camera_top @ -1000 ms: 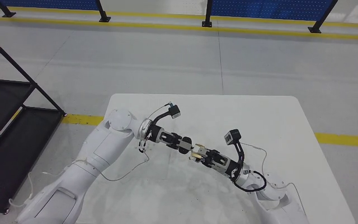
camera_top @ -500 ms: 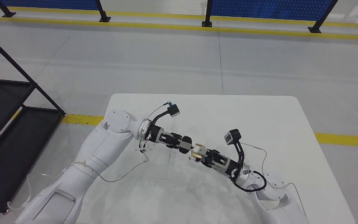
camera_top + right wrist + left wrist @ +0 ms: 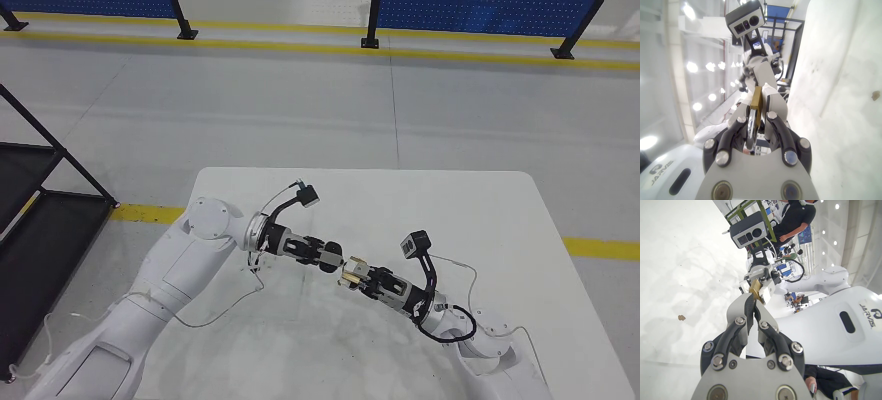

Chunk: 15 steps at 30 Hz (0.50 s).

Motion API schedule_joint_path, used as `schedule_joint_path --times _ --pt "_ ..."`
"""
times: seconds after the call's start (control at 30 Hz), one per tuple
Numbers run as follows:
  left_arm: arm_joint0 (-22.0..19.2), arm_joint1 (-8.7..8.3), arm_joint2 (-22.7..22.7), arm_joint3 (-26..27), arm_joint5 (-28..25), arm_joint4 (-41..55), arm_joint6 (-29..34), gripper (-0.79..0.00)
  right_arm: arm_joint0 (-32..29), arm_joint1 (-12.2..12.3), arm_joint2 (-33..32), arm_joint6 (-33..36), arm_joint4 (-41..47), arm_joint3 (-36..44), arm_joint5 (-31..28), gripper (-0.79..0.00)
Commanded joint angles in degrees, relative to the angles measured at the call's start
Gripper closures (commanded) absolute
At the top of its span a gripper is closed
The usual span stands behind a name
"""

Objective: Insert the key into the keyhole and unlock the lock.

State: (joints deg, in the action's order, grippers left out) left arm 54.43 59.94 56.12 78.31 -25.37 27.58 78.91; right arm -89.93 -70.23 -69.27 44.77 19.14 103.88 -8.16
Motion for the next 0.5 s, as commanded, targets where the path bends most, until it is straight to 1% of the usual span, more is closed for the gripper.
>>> schedule_joint_path --times 0.0,0.3,0.47 --pt "0.04 -0.04 0.04 -0.02 -0.06 0.08 -0.06 0.0 0.0 0.0 0.0 0.0 0.0 0.0 0.0 0.0" --pt "0.27 -0.28 -0.09 0.75 -0.55 -0.28 -0.55 0.0 0.0 0.0 0.0 0.0 0.0 0.0 0.0 0.0" --pt "0.38 -0.48 -0.42 1.71 -1.66 -1.05 -1.65 0.0 0.0 0.0 0.0 0.0 0.0 0.0 0.0 0.0"
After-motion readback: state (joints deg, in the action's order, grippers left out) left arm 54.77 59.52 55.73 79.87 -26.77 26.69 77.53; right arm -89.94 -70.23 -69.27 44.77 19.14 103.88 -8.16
